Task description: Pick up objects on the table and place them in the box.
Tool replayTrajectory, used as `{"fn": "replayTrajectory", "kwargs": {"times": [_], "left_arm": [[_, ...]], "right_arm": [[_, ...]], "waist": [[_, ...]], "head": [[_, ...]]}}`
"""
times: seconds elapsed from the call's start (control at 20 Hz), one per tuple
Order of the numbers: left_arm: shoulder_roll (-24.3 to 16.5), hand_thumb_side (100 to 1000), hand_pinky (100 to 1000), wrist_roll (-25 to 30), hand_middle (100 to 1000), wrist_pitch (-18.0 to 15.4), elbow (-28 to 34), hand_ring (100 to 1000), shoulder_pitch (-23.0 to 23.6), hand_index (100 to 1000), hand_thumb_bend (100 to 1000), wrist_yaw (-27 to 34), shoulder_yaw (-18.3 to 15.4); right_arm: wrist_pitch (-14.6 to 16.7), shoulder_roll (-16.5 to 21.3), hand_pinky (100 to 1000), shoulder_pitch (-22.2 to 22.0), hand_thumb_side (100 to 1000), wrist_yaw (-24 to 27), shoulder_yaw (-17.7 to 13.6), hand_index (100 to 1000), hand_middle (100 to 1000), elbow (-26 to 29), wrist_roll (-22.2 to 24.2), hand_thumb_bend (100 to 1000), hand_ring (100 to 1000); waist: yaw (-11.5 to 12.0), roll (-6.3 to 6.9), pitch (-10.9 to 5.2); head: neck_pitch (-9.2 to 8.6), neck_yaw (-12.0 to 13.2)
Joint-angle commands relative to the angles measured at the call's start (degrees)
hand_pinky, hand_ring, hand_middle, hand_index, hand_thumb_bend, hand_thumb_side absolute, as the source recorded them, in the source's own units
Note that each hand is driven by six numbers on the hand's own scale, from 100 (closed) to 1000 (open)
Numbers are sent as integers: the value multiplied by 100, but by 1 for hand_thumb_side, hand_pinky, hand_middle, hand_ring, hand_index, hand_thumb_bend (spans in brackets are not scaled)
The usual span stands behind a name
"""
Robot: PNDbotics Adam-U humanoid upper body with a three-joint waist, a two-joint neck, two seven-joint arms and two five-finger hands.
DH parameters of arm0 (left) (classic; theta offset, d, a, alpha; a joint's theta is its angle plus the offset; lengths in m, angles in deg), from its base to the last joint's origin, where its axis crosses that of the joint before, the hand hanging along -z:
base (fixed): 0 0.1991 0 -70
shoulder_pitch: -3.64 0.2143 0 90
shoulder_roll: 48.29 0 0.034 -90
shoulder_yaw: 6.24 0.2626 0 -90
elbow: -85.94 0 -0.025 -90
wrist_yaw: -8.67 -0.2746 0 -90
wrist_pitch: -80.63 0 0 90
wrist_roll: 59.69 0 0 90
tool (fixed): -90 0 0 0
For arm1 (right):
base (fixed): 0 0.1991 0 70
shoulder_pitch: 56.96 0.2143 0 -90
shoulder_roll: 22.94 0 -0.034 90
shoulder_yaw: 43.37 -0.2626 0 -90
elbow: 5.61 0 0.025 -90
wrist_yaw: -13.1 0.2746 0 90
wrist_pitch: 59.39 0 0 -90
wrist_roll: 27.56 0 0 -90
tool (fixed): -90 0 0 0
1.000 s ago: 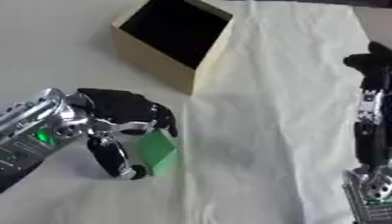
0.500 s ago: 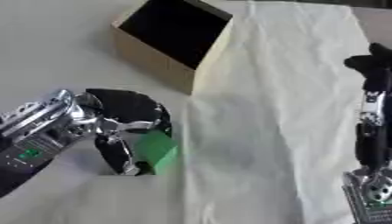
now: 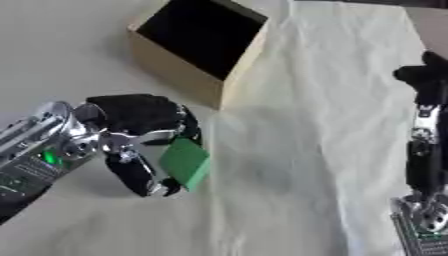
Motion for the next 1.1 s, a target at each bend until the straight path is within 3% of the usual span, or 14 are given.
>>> {"fn": "replayTrajectory", "kwargs": {"times": [0.05,0.25,0.5,0.8,1.1], "left_arm": [[-258,113,515,54,505,121,368,577,-151,558,100,84,-292],[-463,100,497,-28,499,431,648,558,-361,552,100,263,-752],[-543,109,480,-373,496,694,506,543,-685,549,100,498,-1249],[-415,111,476,-862,496,502,-222,540,-1015,550,100,430,-1445],[-20,116,457,-1457,496,282,-1258,524,-1172,550,100,135,-1624]], "right_arm": [[4,112,807,53,788,26,-61,821,627,85,-21,100,697],[38,154,808,104,781,35,-65,821,628,85,-24,100,699],[71,194,807,126,776,68,-68,820,629,85,-17,100,699],[69,211,806,133,774,112,-59,820,630,85,24,100,699],[111,215,806,161,769,164,-26,820,631,85,78,100,701]], "waist": [[1,31,-148],[-29,44,-157],[-102,72,-189],[-252,124,-232],[-496,132,-254]], "head": [[-81,-29],[-86,-29],[-44,22],[-46,147],[-78,439]]}}
